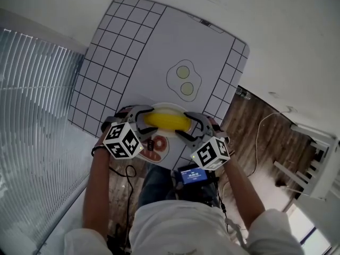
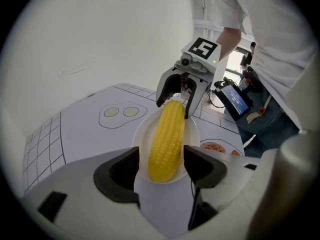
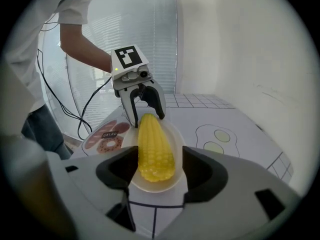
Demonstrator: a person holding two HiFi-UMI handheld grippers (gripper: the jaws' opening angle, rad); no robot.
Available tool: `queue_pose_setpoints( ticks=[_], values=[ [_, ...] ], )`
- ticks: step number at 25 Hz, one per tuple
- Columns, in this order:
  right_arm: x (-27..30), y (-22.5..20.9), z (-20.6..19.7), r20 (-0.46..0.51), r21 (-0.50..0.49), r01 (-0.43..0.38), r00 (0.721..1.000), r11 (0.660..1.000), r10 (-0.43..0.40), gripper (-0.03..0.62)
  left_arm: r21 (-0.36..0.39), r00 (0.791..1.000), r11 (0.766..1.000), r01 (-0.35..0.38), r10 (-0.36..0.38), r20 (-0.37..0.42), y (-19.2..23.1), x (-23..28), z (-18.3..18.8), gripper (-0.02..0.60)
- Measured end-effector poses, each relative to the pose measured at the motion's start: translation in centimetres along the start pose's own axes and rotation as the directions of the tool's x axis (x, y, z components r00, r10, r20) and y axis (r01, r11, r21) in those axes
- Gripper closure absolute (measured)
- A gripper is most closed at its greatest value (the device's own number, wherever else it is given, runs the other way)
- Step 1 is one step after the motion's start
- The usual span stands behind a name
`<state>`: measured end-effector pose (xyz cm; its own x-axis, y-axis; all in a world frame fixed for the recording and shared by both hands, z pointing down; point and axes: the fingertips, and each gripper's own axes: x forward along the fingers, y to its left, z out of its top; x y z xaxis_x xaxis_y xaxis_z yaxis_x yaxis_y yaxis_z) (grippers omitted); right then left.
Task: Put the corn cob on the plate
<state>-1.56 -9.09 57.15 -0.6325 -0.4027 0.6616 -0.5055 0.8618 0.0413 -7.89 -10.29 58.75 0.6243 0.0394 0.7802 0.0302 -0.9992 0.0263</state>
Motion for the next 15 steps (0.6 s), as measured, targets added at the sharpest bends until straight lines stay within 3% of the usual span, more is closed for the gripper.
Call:
queue_pose_setpoints(
  ticks=[5,9,12,13,15],
  values=[
    [-0.9,0.0,0.2,0.024,0.035,0.003,1.000,0.999,-0.004,0.341,-0.040,0.995,0.996,-0.082,0.084,0.047,0.9,-1.5,0.4,0.290],
    [-1.8,-0.2,0.6,0.046,0.078,0.030,0.998,0.996,-0.034,0.361,-0.173,0.973,0.970,-0.169,0.193,0.129,1.9,-3.4,0.7,0.291],
    [-2.8,-0.8,0.7,0.058,0.130,0.061,0.996,0.990,-0.069,0.362,-0.288,0.928,0.922,-0.258,0.319,0.192,3.3,-5.6,1.6,0.307],
    [-3.4,-1.1,0.7,0.061,0.148,0.074,0.995,0.986,-0.084,0.362,-0.324,0.903,0.898,-0.296,0.374,0.211,3.8,-6.6,2.1,0.346],
    [-4.7,-1.6,1.2,0.080,0.179,0.106,0.989,0.978,-0.122,0.389,-0.393,0.848,0.846,-0.360,0.472,0.240,4.4,-8.6,3.0,0.508]
  ],
)
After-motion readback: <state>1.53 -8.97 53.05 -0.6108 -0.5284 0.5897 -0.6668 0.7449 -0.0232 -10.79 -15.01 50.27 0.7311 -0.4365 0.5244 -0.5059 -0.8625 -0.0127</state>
